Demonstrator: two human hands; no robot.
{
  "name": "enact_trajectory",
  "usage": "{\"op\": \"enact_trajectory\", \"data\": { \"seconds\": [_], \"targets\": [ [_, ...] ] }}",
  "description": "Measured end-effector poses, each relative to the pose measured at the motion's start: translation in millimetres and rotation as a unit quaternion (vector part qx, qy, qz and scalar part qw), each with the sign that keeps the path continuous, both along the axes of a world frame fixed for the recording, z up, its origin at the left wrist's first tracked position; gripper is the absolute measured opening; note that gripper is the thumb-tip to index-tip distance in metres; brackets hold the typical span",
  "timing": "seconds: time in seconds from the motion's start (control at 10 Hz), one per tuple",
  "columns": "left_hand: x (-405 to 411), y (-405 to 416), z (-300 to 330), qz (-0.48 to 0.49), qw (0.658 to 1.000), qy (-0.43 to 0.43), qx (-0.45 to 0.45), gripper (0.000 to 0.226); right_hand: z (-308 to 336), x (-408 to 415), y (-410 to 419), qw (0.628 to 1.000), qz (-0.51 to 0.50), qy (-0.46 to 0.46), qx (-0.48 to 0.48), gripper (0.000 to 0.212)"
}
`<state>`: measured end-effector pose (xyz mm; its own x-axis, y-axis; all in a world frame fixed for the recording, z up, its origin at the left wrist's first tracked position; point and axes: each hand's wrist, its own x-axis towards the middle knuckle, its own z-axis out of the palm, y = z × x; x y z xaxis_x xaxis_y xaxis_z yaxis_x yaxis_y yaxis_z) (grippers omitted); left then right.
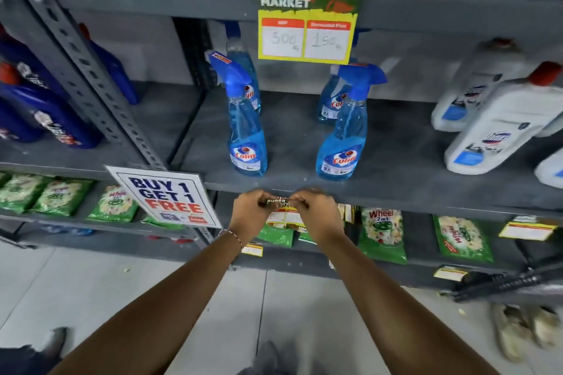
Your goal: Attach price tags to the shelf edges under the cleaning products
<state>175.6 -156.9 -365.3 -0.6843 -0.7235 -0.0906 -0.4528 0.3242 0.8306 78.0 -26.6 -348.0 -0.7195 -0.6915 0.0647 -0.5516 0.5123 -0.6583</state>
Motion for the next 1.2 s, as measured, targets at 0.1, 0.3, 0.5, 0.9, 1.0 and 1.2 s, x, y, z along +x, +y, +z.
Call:
{"op": "enact_trajectory", "data": {
  "seconds": [0.1,0.3,0.5,0.9,1.0,1.2],
  "targets": [
    [-3.3,-2.2,2.9,-0.009,1.0,-0.012,-0.02,0.009,0.2,-0.9,-10.9,0.998,-0.003,0.063,0.015,0.01],
    [-10.1,-12.1,6.3,-0.03,0.998,-0.03,-0.045,0.012,-7.4,-3.4,-19.8,0.991,-0.007,0.124,0.038,0.008],
    [-12.2,-13.5,4.3,-0.052,0.993,-0.048,-0.091,0.016,-10.7,-6.6,-19.3,0.991,0.0,0.127,0.037,0.007],
    [-1.1,-14.0,11.7,-0.042,0.961,-0.119,-0.247,0.026,-16.5,-26.0,24.4,0.989,-0.076,0.124,0.001,0.008],
    [5.0,6.0,13.1,-0.015,0.965,-0.091,-0.245,0.022,-23.9,-30.4,58.4,0.982,-0.118,0.147,0.009,0.006],
    [-16.0,84.4,40.2,-0.069,0.954,-0.048,-0.289,0.016,-0.2,-39.8,119.8,0.979,-0.074,0.19,-0.024,0.036]
  ]
}}
